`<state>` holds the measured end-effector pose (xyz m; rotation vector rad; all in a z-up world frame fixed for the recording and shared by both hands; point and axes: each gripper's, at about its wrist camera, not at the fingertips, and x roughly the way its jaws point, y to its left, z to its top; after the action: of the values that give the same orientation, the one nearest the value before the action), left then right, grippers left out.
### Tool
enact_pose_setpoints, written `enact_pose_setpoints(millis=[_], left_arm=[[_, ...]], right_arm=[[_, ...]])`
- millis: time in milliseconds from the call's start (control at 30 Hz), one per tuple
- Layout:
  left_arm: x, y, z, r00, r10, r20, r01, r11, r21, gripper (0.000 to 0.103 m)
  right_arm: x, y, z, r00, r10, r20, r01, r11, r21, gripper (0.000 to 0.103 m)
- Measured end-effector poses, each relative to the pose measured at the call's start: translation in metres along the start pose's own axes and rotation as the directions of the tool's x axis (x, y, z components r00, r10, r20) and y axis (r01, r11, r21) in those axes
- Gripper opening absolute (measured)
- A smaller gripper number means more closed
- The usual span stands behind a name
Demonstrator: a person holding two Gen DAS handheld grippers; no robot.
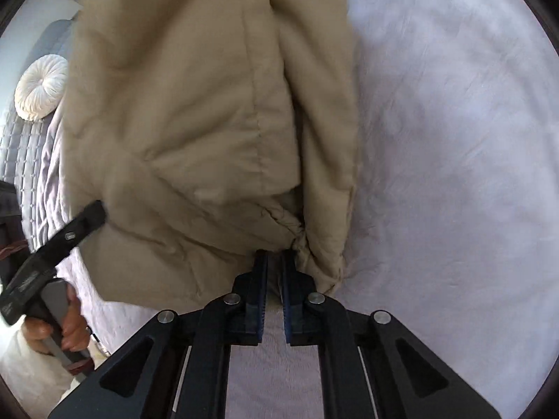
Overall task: Fold large clothes
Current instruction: 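Lower the bundle onto the bed and press it flat with both tools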
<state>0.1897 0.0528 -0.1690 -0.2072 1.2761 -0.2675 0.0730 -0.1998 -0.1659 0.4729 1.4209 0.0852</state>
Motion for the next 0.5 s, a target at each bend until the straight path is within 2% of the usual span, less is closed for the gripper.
enact_pose_setpoints(millis=[67, 167, 267, 367, 433, 500], left_arm=[[0.001, 0.001, 0.001, 1.0, -0.003, -0.006, 0.003, 1.0, -0.001, 0.102], [0.002, 0.001, 0.0, 1.0, 0.004, -0.011, -0.004, 1.0, 0.006, 0.102], [0.005, 0.003, 0.002, 1.0, 0.016, -0.018, -0.016, 1.0, 0.003, 0.102], [0.002, -0.001, 0.003, 0.999, 0.023, -0.024, -0.023, 1.0, 0.0, 0.102], [0.001, -0.006, 0.005, 0.999, 0.024, -0.025, -0.024, 1.0, 0.006, 0.102], [0.003, -0.01, 0.007, 0.999, 0.033, -0.023, -0.033, 0.999, 0.023, 0.102]], right_arm=[[-0.037, 0.006, 0.004, 0.994, 0.002, 0.111, 0.0, 1.0, -0.024, 0.007], [-0.088, 0.029, 0.028, 0.961, 0.031, 0.273, -0.001, 0.994, -0.11, 0.007], [-0.096, 0.056, 0.069, 0.942, -0.008, 0.335, 0.07, 0.982, -0.173, 0.007], [-0.07, 0.051, 0.106, 0.944, -0.087, 0.319, 0.131, 0.984, -0.119, 0.007], [-0.044, 0.042, 0.128, 0.956, -0.128, 0.262, 0.147, 0.988, -0.054, 0.007], [-0.018, 0.022, 0.136, 0.97, -0.139, 0.197, 0.143, 0.99, -0.005, 0.006]])
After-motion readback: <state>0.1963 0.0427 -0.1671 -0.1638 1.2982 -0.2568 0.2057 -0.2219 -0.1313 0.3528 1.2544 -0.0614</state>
